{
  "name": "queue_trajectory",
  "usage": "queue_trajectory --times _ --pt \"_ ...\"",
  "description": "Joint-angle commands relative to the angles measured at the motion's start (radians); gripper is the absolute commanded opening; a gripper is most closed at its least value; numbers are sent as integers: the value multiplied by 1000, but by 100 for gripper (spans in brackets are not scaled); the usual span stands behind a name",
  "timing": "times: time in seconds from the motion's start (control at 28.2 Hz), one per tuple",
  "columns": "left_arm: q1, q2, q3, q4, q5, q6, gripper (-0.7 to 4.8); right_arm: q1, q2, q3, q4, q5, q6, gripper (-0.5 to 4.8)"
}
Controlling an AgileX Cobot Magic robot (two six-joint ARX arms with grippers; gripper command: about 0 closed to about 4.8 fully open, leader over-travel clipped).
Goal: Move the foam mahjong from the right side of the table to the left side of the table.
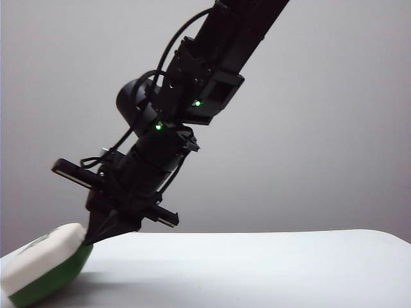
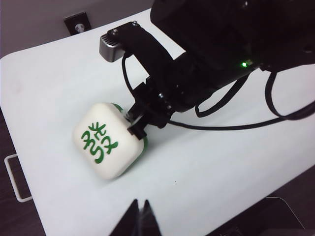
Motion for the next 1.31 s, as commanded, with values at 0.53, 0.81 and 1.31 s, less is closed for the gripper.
queue_trajectory --times 0.53,0.81,1.31 --pt "0 -52 2 -86 -116 3 -5 3 -13 3 -56 106 -15 -5" --pt "0 -60 2 -93 -141 -6 -5 -68 -119 3 -187 108 -102 -5" --pt "0 -282 -171 208 -220 -23 -5 -177 -389 -2 -247 229 -294 -5"
